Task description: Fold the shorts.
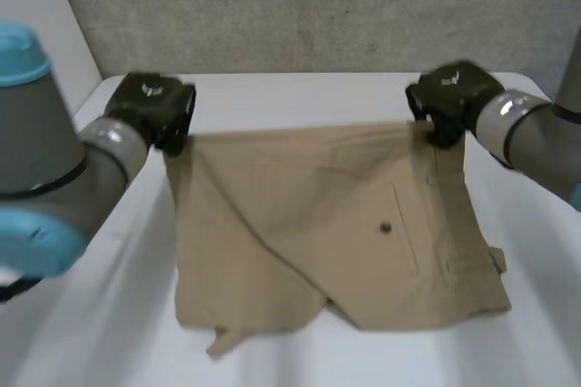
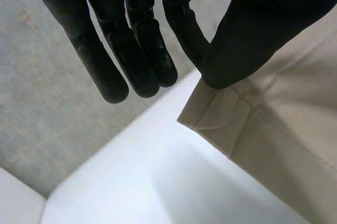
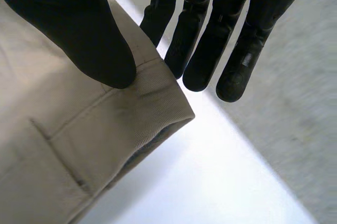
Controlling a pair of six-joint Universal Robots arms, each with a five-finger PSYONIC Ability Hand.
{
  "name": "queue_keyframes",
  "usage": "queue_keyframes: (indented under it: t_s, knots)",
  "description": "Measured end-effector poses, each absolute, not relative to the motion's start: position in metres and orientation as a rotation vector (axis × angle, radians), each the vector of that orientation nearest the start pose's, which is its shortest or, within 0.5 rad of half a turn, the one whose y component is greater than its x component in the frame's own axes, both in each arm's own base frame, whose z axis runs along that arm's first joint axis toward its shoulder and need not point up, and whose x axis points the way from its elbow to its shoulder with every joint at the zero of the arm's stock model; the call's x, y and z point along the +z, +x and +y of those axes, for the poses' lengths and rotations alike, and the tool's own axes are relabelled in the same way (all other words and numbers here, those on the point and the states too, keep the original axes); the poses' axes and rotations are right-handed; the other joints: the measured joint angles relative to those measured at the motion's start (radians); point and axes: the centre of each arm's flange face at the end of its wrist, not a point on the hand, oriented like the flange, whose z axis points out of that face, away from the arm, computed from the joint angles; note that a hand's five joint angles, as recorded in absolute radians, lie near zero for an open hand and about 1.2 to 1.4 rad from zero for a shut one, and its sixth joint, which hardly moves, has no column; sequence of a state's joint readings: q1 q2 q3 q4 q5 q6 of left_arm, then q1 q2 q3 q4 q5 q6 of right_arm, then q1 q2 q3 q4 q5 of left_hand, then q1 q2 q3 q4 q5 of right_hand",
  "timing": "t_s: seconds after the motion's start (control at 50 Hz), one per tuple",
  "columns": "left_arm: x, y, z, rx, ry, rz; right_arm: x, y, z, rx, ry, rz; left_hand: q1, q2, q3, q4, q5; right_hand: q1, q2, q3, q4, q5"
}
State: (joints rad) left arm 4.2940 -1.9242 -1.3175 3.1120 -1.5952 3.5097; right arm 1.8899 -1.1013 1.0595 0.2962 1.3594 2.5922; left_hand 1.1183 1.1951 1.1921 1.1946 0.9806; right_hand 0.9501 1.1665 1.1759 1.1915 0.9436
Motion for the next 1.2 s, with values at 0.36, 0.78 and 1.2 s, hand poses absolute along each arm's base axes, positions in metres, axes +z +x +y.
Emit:
queue_keyframes:
  t_s: [0.36,0.78,1.2]
  knots:
    - [0.460,-0.268,-0.293,-2.890,0.337,1.232,0.448,0.279,-0.317,-2.804,-0.752,1.242,0.000,0.000,0.000,0.000,0.000,0.000,0.000,0.000,0.000,0.000]
    - [0.246,-0.242,-0.243,-2.206,0.730,2.073,0.243,0.285,-0.311,-1.935,-1.108,2.080,0.000,0.001,0.000,0.000,0.000,0.000,0.000,0.000,0.000,0.008]
    - [0.293,-0.212,-0.159,-2.000,0.942,2.236,0.276,0.255,-0.223,-1.528,-1.472,2.258,0.000,0.001,0.000,0.000,0.000,0.000,0.000,0.000,0.000,0.008]
